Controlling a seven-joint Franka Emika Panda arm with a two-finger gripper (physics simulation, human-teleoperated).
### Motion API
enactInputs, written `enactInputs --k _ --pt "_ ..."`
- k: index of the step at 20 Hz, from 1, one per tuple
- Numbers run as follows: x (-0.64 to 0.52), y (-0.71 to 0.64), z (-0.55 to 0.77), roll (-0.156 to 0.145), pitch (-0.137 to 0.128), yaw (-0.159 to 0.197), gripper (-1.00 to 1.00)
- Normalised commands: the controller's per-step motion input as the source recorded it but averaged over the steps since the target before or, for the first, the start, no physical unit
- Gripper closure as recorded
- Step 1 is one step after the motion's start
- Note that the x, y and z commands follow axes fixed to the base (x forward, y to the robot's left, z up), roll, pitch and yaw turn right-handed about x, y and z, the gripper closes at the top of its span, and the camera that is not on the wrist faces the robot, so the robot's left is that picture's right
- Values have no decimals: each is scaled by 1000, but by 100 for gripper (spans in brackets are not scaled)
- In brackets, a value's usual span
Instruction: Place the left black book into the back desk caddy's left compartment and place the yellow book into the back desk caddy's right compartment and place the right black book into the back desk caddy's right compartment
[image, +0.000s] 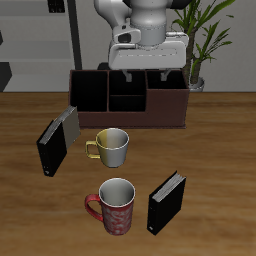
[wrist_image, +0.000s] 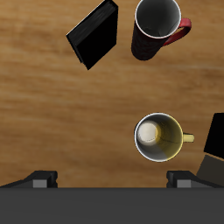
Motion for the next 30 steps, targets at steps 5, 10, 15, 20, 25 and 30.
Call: enactInputs --k 5,10,15,20,25,30 --pt "349 232 21 2 9 75 -100" --pt "319 200 20 24 5 2 -100" --pt "552 217 -17 27 16 12 -100" --pt "523 124 12 0 -26 20 -100" --pt "409 102 -14 -25 5 -70 -100" --pt "419 54 -32 -7 3 -42 -100"
